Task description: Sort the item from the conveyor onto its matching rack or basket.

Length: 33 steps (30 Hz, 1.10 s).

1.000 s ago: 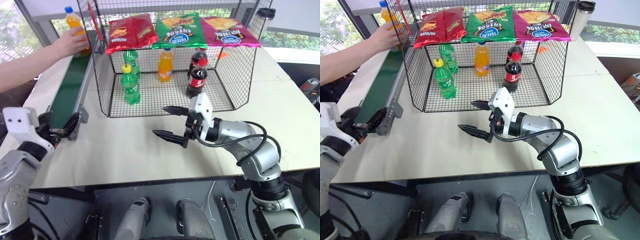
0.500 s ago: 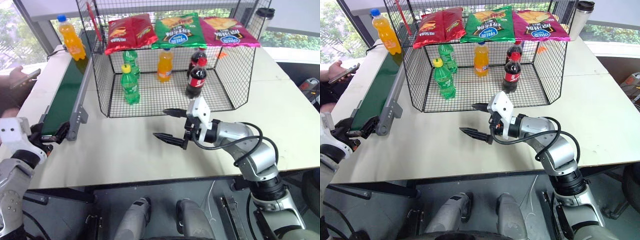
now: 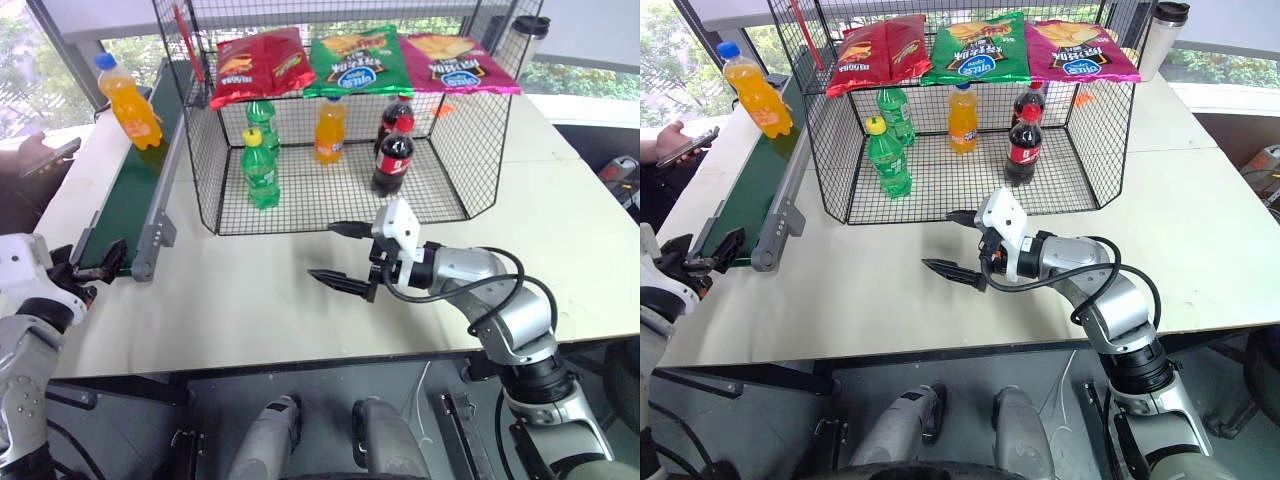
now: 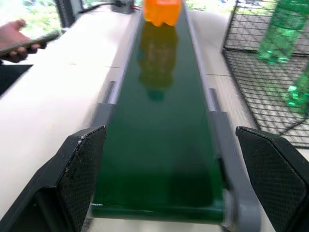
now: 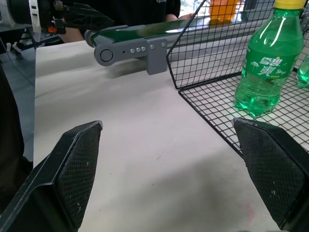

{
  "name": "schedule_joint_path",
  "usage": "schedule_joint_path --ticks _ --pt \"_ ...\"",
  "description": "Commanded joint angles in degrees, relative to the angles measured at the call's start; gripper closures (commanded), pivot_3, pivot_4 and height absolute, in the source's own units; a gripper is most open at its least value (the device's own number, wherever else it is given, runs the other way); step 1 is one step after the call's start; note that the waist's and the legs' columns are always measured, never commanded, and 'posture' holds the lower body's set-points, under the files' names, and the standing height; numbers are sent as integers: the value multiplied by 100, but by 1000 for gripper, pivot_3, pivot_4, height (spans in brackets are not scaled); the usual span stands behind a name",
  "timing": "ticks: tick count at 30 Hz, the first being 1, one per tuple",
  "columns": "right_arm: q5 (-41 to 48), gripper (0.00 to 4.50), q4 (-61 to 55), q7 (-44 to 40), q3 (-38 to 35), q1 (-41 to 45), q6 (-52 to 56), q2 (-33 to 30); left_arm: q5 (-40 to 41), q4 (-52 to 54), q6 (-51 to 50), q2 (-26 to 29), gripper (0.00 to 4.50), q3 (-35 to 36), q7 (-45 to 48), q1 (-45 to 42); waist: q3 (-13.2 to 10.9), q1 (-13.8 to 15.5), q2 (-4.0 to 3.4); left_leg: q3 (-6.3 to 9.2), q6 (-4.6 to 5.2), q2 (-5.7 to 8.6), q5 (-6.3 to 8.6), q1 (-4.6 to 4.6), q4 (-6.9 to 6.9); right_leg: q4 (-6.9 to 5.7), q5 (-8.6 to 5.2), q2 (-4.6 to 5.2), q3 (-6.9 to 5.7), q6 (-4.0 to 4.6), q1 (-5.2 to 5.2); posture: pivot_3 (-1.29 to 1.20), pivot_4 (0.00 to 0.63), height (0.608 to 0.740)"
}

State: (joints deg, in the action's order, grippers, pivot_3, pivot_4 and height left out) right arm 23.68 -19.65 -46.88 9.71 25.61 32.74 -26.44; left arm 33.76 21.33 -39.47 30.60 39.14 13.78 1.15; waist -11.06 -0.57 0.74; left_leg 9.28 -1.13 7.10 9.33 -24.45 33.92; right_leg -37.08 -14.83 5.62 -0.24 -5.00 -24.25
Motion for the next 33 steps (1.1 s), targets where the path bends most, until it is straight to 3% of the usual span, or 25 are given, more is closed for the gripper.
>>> schedule_joint_path --ticks 1,33 --pt "-8 22 -134 41 -26 20 -108 16 -154 -72 273 139 0 84 -49 -150 0 0 0 0 0 0 0 0 0 0 0 0 0 0 0 0 150 739" --pt "-198 22 -142 187 -28 -12 -123 -3 -493 -438 660 53 0 -375 -109 -509 0 0 1 -1 0 0 0 -1 -1 2 1 0 0 -1 -1 0 150 739"
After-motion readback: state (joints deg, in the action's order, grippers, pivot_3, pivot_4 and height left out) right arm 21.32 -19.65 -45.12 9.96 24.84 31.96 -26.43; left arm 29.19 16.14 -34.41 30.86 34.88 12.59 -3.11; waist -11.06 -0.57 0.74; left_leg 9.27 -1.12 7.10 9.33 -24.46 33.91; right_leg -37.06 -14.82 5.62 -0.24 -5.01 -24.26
